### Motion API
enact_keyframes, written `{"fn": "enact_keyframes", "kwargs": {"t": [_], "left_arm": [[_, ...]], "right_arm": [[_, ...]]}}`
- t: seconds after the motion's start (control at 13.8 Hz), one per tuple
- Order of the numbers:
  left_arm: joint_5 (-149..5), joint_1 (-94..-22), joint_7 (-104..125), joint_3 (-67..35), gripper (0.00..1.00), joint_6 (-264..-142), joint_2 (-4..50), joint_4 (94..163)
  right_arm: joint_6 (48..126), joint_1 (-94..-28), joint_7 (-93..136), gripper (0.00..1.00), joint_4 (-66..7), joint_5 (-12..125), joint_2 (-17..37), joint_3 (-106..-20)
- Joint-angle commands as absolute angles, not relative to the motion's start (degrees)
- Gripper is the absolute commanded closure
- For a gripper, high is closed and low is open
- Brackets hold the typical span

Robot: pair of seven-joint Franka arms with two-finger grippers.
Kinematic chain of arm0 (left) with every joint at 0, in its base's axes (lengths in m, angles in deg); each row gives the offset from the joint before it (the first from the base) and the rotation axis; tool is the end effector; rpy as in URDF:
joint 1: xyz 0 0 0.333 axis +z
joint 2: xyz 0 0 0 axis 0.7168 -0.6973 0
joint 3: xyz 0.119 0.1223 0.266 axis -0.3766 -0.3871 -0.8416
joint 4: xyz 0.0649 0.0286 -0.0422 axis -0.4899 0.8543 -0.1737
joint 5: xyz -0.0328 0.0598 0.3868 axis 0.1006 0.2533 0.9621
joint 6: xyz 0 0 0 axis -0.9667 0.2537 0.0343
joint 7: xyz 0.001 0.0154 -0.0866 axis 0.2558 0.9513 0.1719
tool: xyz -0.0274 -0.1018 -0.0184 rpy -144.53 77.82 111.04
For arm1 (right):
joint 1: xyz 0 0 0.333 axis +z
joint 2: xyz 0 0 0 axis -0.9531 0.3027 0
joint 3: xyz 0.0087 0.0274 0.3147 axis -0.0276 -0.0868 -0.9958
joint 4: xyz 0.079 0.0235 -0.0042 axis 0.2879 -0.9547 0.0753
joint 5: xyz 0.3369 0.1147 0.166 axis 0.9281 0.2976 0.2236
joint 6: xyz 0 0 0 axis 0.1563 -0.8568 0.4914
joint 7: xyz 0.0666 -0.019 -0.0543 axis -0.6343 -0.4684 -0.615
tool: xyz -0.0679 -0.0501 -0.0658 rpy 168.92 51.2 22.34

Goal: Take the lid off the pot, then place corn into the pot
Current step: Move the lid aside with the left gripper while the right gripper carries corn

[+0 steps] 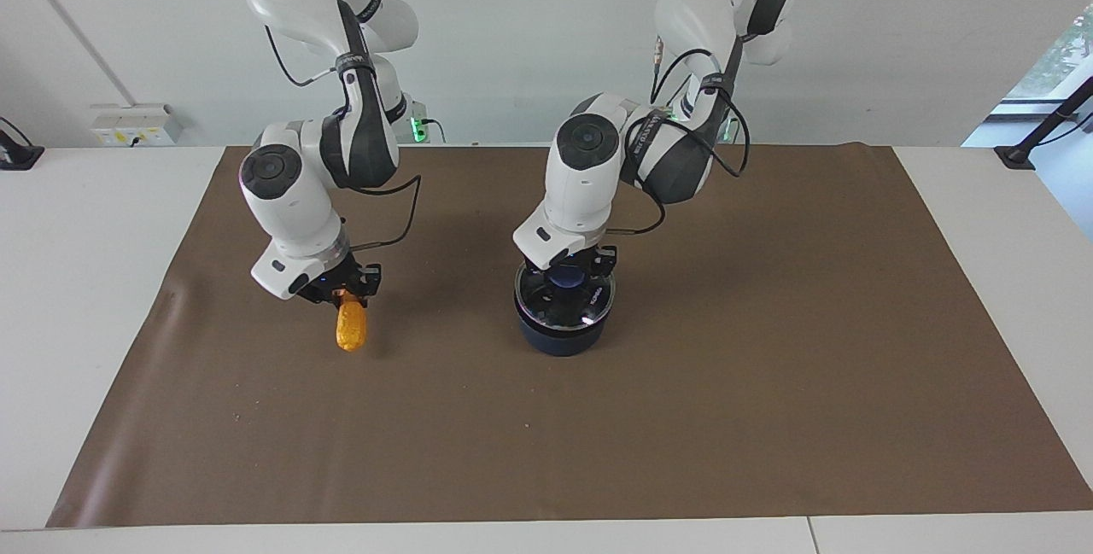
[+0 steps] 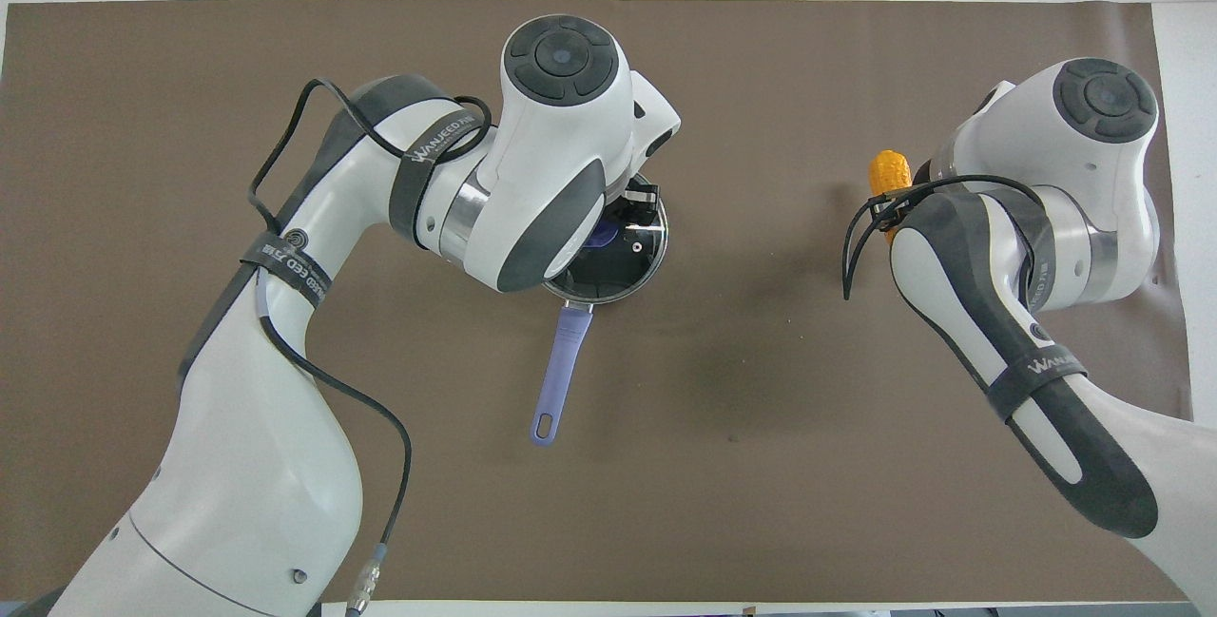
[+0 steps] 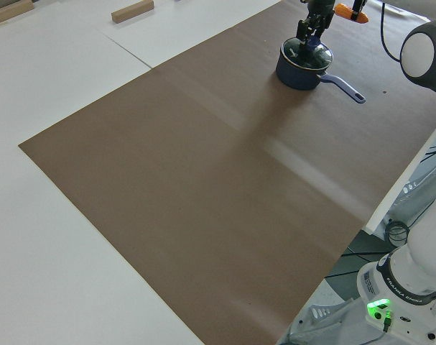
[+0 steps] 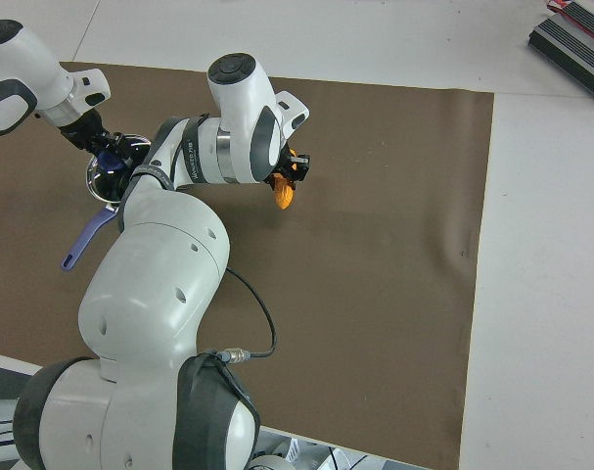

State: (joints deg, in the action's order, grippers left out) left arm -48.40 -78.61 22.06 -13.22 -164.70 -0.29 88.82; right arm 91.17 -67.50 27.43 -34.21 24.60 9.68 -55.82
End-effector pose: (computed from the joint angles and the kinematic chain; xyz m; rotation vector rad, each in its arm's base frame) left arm 0.5708 -0.4338 0.4392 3.0826 -0.2703 -0.1212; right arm 0.6094 0.0522 0.3659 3.1148 0.2175 -0.0538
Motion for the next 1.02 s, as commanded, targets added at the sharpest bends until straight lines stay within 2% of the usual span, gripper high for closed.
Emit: {"fn": "enact_keyframes", "kwargs": {"t": [0.0,0.07,0.22,0.36,0.58,0.73,0.94], "left_arm": [[-50.33,-74.63,21.57,-13.48,0.75,-160.21,3.06,87.87],[-50.33,-73.05,21.49,-13.66,0.76,-159.24,4.03,88.05],[-50.33,-67.26,20.00,-13.66,0.79,-157.57,6.66,88.40],[-50.15,-61.20,14.66,-13.84,0.79,-154.94,7.29,88.49],[-49.71,-49.78,3.68,-14.10,0.79,-155.45,8.95,92.43],[-49.62,-43.01,-4.15,-14.19,0.82,-157.81,10.88,97.25],[-46.90,-38.50,-9.01,-14.19,0.83,-171.75,17.11,113.74]], "right_arm": [[88.45,-67.72,28.45,1.00,-31.57,24.53,10.42,-56.32],[85.04,-66.85,30.10,1.00,-28.51,24.79,10.68,-56.93],[75.03,-60.46,40.35,1.00,-16.67,24.80,14.18,-57.20],[71.57,-54.65,50.55,1.00,-9.00,25.14,17.08,-57.29],[74.97,-49.55,60.15,1.00,-6.35,27.60,19.72,-58.70],[77.35,-44.11,67.17,1.00,-1.70,27.52,24.46,-58.61],[84.03,-41.80,71.60,1.00,-3.42,27.26,25.80,-58.70]]}}
